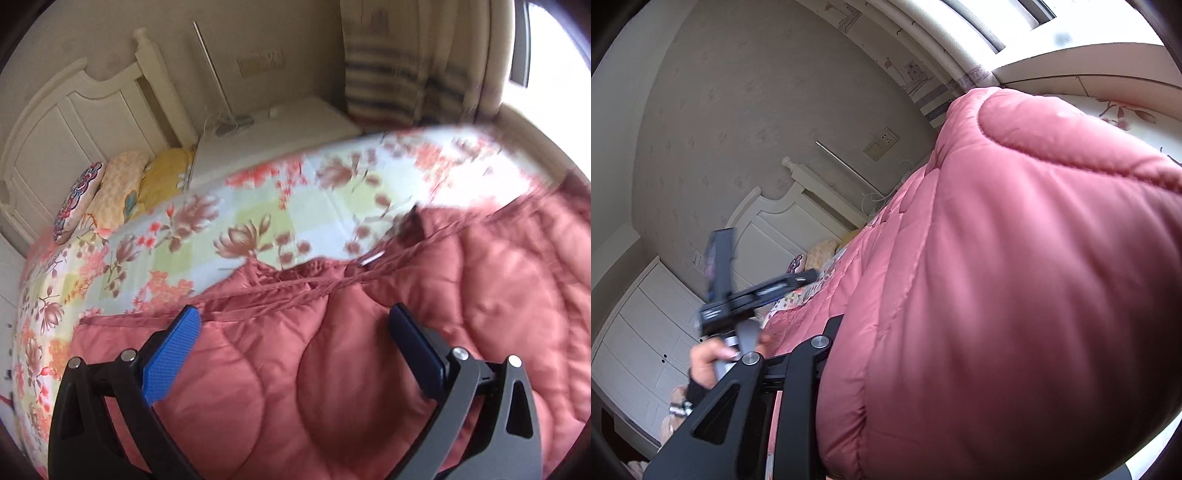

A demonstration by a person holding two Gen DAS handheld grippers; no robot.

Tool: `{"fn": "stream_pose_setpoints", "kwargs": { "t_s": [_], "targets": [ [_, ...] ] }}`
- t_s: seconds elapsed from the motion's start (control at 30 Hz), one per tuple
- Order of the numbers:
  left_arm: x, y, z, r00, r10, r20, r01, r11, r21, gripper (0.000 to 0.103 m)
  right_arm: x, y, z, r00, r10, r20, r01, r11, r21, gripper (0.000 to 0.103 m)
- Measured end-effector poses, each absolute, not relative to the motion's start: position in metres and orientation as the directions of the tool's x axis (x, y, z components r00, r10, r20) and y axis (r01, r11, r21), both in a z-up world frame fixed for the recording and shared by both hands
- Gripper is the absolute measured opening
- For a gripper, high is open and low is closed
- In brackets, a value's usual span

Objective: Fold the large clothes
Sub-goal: 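Grasp the folded coat edge with the right tool and lift it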

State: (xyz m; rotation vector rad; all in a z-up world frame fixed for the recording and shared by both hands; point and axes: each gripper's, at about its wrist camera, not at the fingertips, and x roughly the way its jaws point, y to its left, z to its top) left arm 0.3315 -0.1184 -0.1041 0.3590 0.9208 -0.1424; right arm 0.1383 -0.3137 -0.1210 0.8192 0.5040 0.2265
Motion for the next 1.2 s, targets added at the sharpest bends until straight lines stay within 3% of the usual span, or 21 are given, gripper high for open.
{"fn": "stream_pose_setpoints", "kwargs": {
  "t_s": [0.13,0.43,0.53,0.63,0.77,0.87,0.97,1.2],
  "targets": [
    [0.340,-0.111,-0.126,0.581,-0.014,-0.814,0.259,0.951,0.169,0.101,0.128,-0.314,-0.121,0.853,0.381,-0.357,-0.009,0.695,0.719,0.038],
    [0.345,-0.106,-0.130,0.566,-0.031,-0.824,0.255,0.957,0.139,0.101,0.139,-0.310,-0.128,0.850,0.392,-0.352,-0.019,0.690,0.724,0.040],
    [0.339,-0.100,-0.115,0.565,-0.014,-0.825,0.213,0.968,0.130,0.101,0.143,-0.312,-0.128,0.849,0.389,-0.358,-0.008,0.687,0.727,0.040],
    [0.299,-0.094,-0.079,0.647,-0.060,-0.761,0.186,0.979,0.081,0.101,0.142,-0.313,-0.130,0.845,0.387,-0.369,0.007,0.682,0.731,0.040],
    [0.243,-0.098,-0.065,0.714,-0.049,-0.699,0.198,0.971,0.134,0.101,0.143,-0.310,-0.126,0.848,0.379,-0.371,0.011,0.686,0.728,0.040],
    [0.225,-0.110,-0.095,0.717,0.013,-0.697,0.226,0.942,0.250,0.101,0.144,-0.310,-0.125,0.849,0.377,-0.370,0.012,0.686,0.727,0.040],
    [0.222,-0.104,-0.116,0.755,-0.026,-0.656,0.218,0.952,0.214,0.101,0.142,-0.308,-0.125,0.848,0.375,-0.374,0.009,0.695,0.719,0.040],
    [0.221,-0.108,-0.098,0.711,-0.022,-0.702,0.272,0.930,0.247,0.101,0.140,-0.307,-0.125,0.848,0.344,-0.403,0.037,0.720,0.693,0.040]
  ]
}}
